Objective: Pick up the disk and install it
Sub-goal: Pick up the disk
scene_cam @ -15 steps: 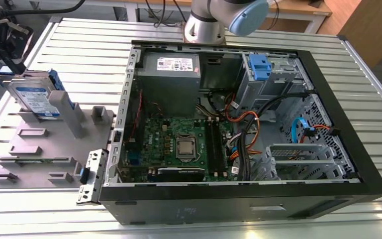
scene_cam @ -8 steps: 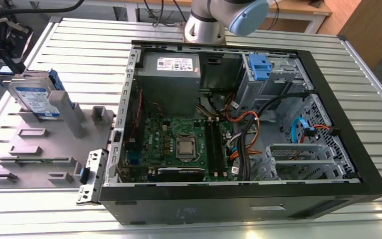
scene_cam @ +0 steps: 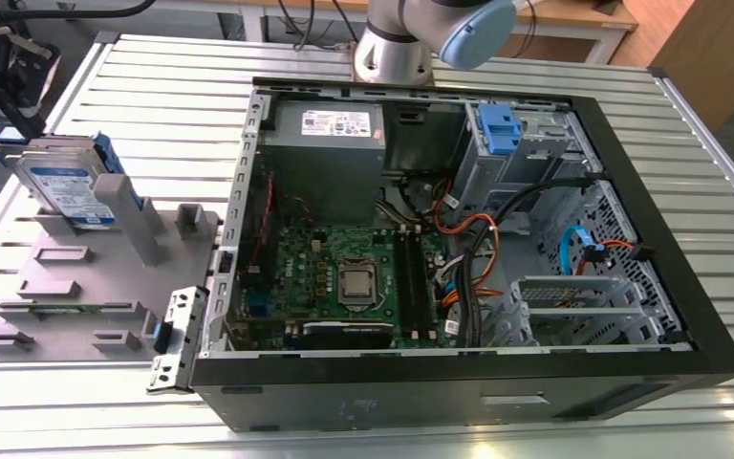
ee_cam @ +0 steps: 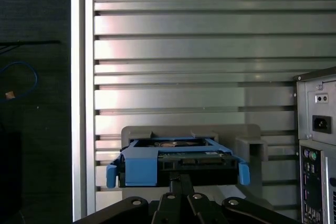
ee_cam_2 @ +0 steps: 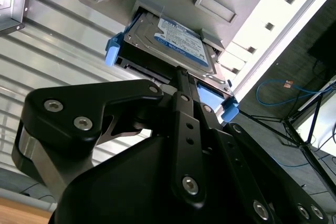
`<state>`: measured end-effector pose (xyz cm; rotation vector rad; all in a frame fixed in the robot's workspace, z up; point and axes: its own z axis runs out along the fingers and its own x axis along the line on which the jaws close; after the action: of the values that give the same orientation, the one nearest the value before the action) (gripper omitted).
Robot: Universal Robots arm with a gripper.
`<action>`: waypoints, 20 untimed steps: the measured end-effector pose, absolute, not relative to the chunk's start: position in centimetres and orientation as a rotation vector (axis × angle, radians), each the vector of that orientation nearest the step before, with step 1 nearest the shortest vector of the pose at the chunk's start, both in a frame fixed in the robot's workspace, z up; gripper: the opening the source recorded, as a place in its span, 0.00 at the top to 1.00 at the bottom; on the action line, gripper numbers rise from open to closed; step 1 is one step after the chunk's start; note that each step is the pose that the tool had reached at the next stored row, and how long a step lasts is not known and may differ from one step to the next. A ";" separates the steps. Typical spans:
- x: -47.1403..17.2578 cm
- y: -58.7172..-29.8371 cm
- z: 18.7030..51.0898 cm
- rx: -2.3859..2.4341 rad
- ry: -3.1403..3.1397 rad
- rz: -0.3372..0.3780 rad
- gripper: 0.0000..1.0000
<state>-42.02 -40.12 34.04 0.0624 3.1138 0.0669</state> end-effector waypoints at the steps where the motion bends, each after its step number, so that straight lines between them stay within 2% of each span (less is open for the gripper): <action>1: -42.0 -40.1 34.1 0.062 3.114 0.067 0.89; 13: -42.0 -40.1 34.1 0.051 3.114 0.067 0.89; 20: -42.0 -40.1 34.1 -0.133 3.114 0.069 0.89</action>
<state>-42.02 -40.12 34.09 -0.1330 3.1144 0.0694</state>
